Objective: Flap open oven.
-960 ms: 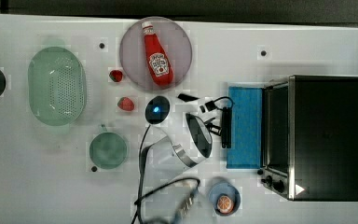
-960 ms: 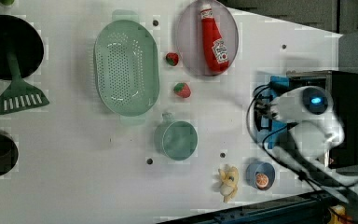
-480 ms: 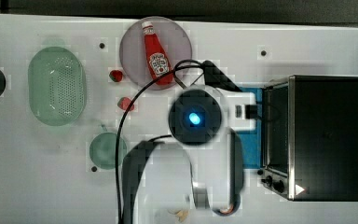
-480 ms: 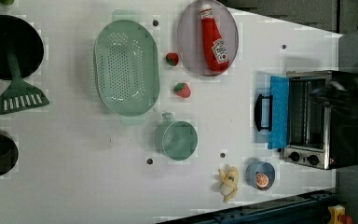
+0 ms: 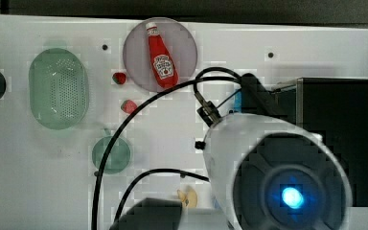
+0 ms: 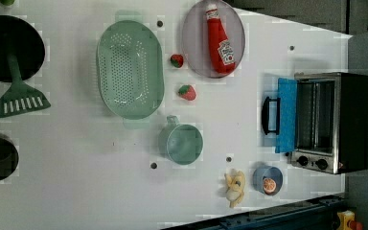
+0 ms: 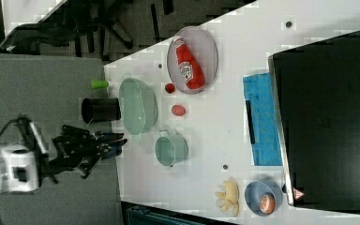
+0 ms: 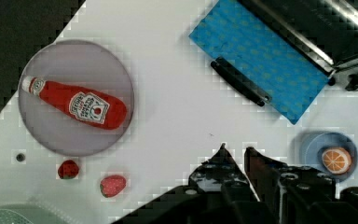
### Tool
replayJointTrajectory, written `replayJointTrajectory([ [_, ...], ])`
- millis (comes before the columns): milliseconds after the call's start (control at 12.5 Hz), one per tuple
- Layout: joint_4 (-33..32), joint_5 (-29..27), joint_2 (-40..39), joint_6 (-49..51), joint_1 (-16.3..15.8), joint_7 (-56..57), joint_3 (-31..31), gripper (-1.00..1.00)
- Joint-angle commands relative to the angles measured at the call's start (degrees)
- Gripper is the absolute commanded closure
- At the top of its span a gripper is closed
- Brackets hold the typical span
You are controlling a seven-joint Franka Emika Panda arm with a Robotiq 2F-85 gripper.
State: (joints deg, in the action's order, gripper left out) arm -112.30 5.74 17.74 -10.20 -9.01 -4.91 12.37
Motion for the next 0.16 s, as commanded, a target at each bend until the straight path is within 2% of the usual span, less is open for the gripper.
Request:
replayJointTrajectory([
  [80, 1.8, -0.3, -1.5, 2.0, -0.2, -2.3, -0.2, 0.65],
  [160, 1.8, -0.4, -1.6, 2.1, -0.2, -2.3, -0.6, 0.65],
])
